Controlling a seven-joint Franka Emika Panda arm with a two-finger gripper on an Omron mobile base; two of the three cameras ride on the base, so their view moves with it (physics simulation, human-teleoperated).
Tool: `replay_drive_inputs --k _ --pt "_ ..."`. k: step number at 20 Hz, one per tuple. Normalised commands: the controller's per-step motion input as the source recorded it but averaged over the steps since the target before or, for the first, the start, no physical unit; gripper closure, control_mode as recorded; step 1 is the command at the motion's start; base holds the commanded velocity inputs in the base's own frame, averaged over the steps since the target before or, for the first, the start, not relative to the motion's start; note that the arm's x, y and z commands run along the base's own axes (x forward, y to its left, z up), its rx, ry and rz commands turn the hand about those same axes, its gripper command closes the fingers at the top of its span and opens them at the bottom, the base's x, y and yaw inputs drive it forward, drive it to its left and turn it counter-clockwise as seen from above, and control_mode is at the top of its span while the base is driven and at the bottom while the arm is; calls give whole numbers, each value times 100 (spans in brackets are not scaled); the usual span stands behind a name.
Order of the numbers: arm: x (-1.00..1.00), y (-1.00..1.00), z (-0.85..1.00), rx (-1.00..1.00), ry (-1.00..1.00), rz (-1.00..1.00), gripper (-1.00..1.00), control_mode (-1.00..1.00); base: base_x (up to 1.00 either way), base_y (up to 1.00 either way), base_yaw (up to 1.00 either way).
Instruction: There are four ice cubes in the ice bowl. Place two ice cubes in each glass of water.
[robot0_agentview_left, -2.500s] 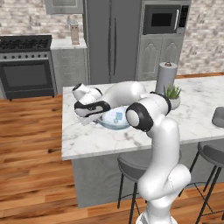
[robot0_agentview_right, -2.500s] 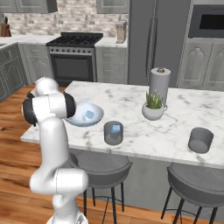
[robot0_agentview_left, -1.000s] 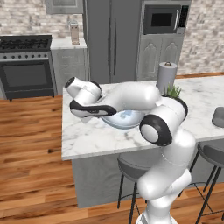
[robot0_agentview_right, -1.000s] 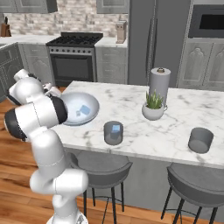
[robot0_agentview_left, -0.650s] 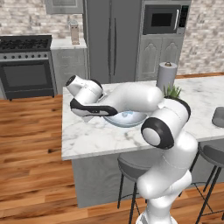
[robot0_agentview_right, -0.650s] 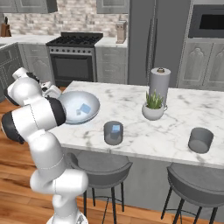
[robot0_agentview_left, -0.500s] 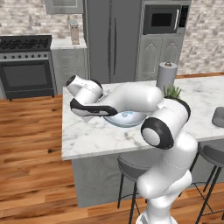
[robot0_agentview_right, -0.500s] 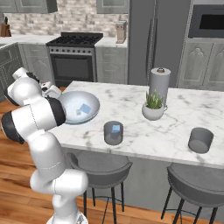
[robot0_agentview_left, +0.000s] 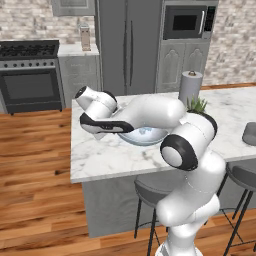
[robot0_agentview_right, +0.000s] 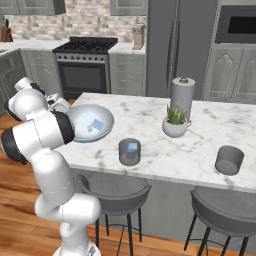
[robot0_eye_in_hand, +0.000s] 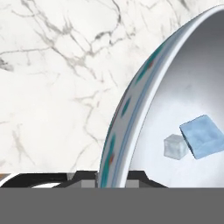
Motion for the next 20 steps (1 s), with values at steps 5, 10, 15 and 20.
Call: replay_drive_inputs --k 5,10,15,20 --pt "0 0 0 0 0 0 100 100 -8 0 0" --pt "0 0 0 0 0 0 100 100 -96 -12 -1" --pt "0 0 0 0 0 0 100 100 -64 -62 -1" --pt "0 0 0 0 0 0 100 100 -44 -81 0"
